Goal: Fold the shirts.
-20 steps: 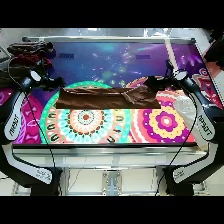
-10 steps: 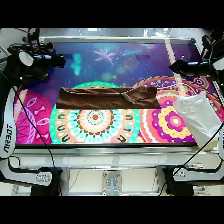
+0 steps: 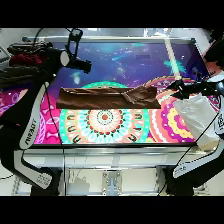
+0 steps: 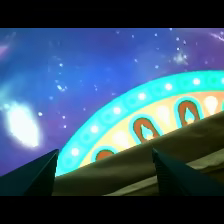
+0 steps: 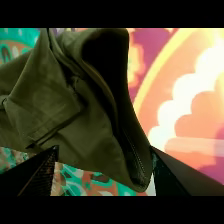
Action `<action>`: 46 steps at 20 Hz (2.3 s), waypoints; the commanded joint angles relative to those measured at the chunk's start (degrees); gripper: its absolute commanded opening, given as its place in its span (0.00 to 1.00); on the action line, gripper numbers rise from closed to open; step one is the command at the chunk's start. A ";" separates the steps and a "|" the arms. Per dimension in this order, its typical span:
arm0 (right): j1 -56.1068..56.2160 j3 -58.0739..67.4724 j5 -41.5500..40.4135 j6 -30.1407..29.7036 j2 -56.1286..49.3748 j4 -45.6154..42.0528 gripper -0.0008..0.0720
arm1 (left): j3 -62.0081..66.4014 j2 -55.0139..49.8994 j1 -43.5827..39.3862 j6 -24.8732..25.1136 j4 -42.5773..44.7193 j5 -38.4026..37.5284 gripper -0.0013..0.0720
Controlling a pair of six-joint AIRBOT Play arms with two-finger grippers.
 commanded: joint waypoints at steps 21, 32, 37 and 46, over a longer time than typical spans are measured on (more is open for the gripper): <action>13.18 6.86 4.44 -6.69 -7.52 14.29 0.03 | 1.46 -7.91 -1.75 -1.27 -3.04 -10.91 0.41; 24.44 33.64 11.47 8.66 -4.68 14.38 0.03 | 1.49 -20.65 -2.71 3.50 -24.06 -9.77 0.03; 31.67 34.18 10.40 11.10 -4.61 14.80 0.03 | 1.60 -16.74 -0.76 3.52 -23.10 -8.17 0.03; 54.66 31.67 -19.96 10.86 -5.18 6.80 0.02 | 1.60 7.63 18.78 3.52 -16.26 -9.11 0.03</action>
